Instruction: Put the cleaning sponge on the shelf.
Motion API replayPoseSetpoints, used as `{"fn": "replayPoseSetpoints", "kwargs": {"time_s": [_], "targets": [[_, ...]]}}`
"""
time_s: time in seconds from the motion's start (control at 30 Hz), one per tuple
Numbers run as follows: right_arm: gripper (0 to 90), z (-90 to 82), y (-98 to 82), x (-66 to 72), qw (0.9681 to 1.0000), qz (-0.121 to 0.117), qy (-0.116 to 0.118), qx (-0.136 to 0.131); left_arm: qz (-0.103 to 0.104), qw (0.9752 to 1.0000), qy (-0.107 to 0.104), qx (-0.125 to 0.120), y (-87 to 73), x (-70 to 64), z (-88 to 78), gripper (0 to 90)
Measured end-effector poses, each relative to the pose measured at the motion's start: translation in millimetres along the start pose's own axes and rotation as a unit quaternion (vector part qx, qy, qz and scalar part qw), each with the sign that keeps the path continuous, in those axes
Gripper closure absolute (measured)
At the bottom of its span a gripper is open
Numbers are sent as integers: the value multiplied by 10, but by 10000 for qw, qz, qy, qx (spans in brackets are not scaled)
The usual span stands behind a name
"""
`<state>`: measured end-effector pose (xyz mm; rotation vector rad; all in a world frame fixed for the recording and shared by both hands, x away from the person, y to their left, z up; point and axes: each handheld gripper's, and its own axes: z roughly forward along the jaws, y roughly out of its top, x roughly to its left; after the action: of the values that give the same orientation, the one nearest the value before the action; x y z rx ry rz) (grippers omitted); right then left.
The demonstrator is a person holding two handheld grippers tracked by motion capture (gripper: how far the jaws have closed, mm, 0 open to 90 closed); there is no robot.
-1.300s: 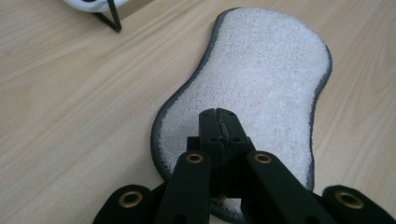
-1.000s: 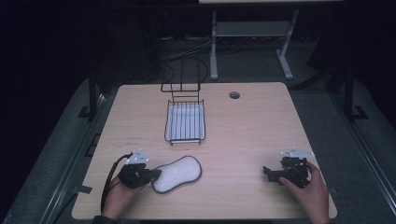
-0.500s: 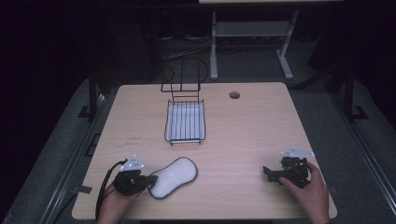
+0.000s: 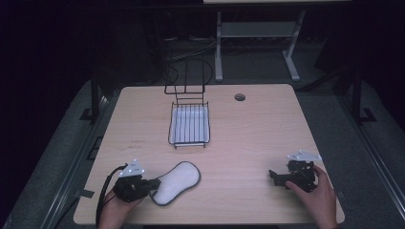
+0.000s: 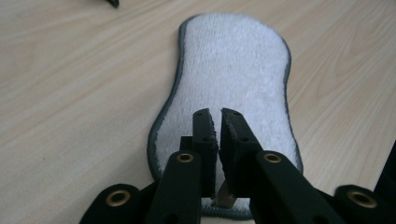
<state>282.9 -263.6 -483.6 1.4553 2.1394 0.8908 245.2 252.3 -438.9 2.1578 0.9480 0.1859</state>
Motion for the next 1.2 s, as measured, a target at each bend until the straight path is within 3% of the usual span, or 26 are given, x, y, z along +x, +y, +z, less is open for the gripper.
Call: {"fn": "replayPoseSetpoints", "kwargs": {"time_s": [0.17, 0.37, 0.63, 0.83, 1.2], "targets": [[2, 0, 0, 0, 10000, 3, -2, 1, -87, 9998, -35, -150, 74, 12, -8, 659], [2, 0, 0, 0, 10000, -1, -1, 0, -51, 9997, -116, -217, 162, 23, 27, 464], [2, 0, 0, -1, 10000, -3, 0, -1, 89, 9998, -76, -143, 300, 28, 171, 305], [2, 0, 0, 0, 10000, -3, 0, -2, 215, 9997, -38, -51, 357, 19, 282, 243], [2, 1, 0, -1, 10000, -4, 0, -1, 209, 9998, 21, 24, 361, 50, 441, 179]]}}
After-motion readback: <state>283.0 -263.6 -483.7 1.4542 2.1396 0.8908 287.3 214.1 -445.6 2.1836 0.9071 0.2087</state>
